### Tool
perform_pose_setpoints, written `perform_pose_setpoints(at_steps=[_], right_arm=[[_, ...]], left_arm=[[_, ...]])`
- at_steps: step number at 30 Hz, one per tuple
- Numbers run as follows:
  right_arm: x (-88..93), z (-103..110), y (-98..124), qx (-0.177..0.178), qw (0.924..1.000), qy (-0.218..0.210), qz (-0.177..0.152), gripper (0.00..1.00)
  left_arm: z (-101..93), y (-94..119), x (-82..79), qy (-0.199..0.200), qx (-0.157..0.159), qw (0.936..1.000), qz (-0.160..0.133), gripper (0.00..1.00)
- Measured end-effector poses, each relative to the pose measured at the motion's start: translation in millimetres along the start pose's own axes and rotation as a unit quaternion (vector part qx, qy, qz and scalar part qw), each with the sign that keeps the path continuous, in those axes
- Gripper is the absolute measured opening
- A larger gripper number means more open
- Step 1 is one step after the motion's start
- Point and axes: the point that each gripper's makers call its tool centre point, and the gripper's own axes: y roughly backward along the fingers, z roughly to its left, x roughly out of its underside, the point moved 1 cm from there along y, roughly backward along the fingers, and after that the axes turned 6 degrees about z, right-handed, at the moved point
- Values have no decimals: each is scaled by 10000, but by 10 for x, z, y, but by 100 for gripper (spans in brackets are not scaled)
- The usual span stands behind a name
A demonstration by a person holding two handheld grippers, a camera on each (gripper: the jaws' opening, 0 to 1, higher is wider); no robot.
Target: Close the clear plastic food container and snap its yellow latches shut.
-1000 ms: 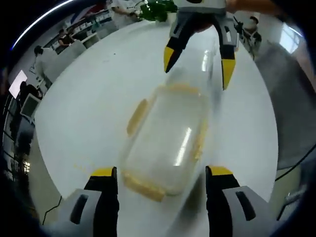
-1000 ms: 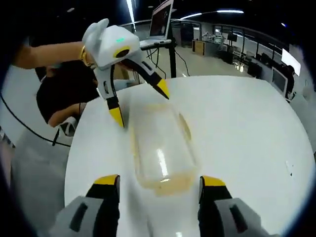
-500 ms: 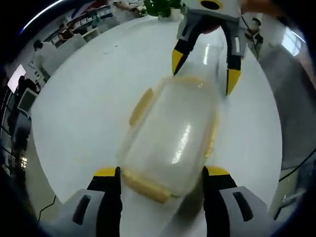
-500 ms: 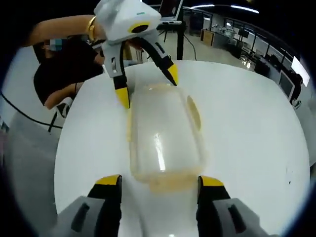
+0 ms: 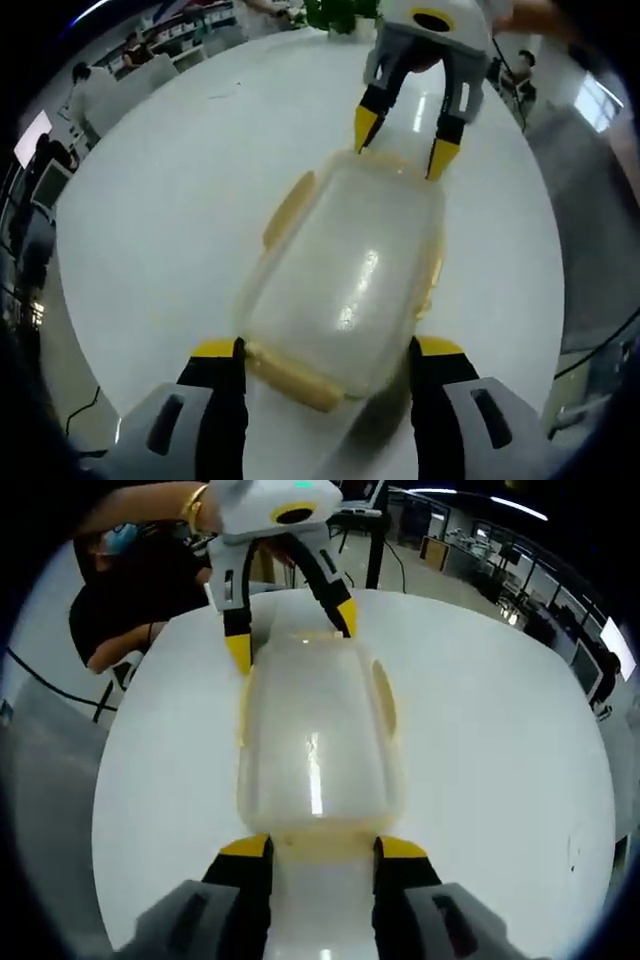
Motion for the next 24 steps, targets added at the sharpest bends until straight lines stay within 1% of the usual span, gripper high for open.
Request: perform_pose_setpoints(at_steps=[2, 4, 6, 8, 12, 15, 17, 18, 19, 21, 22, 23, 24], right_arm=[[-1, -3, -2, -3, 10000, 30, 35, 37], [7, -8, 9, -56, 9999, 102, 52, 36], [10, -24, 16, -138, 9998, 110, 5, 36], [11, -21, 18, -163, 9998, 112, -14, 36], [9, -11, 15, -136, 9998, 157, 3, 36], [11, -15, 26, -191, 9998, 87, -69, 36], [11, -9, 25, -198, 9997, 121, -67, 36], [4, -5, 18, -176, 9997, 157, -44, 36], [9, 4, 18, -154, 9997, 207, -19, 36], [17, 7, 14, -113, 9994, 329, 33, 36], [13, 0, 15, -123, 9995, 287, 20, 36], [21, 1, 23, -136, 9994, 307, 27, 36], [16, -3, 22, -137, 9995, 298, 16, 36]], left_arm=[[0, -1, 0, -37, 18, 10000, 4, 65], [-7, 5, 12, -268, 104, 9996, 62, 64], [-11, 22, 52, -534, 199, 9982, 209, 63], [-7, 28, 64, -652, 236, 9972, 293, 62], [3, 39, 93, -959, 331, 9935, 512, 60], [-1, 53, 113, -1119, 406, 9911, 594, 57], [4, 66, 138, -1356, 460, 9877, 625, 56], [18, 74, 152, -1640, 465, 9834, 628, 54], [1, 82, 167, -1466, 497, 9861, 611, 53], [13, 112, 199, -1770, 559, 9802, 683, 47], [20, 117, 208, -1772, 549, 9801, 709, 43], [46, 117, 192, -1719, 517, 9814, 684, 39], [39, 110, 186, -1709, 536, 9816, 668, 39]])
